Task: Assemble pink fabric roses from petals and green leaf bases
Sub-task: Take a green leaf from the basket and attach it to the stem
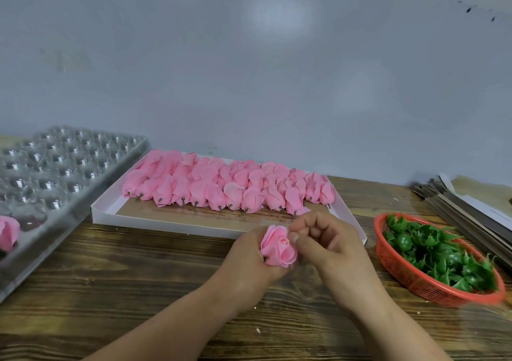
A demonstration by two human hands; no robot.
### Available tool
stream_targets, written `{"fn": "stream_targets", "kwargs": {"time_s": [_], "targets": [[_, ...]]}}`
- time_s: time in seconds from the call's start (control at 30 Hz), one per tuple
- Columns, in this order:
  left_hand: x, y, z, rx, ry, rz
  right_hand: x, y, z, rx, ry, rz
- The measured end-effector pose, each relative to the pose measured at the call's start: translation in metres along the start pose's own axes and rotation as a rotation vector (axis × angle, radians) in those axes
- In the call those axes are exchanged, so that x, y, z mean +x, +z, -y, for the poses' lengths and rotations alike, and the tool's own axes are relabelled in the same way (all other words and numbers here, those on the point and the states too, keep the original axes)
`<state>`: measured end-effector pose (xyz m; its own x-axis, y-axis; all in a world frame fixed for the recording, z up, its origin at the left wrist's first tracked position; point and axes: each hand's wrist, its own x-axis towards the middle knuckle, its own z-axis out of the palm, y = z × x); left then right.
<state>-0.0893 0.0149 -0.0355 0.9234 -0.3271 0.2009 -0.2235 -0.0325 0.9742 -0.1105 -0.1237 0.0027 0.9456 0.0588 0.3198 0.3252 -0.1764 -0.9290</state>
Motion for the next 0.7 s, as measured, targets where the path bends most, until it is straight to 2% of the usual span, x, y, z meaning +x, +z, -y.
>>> {"fn": "stream_targets", "kwargs": {"time_s": [0.23, 0.47, 0.7], "targets": [[-0.0009, -0.0014, -0.0003, -0.048, 0.061, 0.063, 0.0033, -0.0036, -0.0036, 0.201, 0.113, -0.044], [-0.0029, 0.0008, -0.0038, 0.045, 0.126, 0.18, 0.0025, -0.0066, -0.0019, 0.153, 0.12, 0.126], [-0.0037, 0.002, -0.0039, 0.081, 0.107, 0.215, 0.0017, -0.0017, -0.004, 0.213, 0.15, 0.146]]}}
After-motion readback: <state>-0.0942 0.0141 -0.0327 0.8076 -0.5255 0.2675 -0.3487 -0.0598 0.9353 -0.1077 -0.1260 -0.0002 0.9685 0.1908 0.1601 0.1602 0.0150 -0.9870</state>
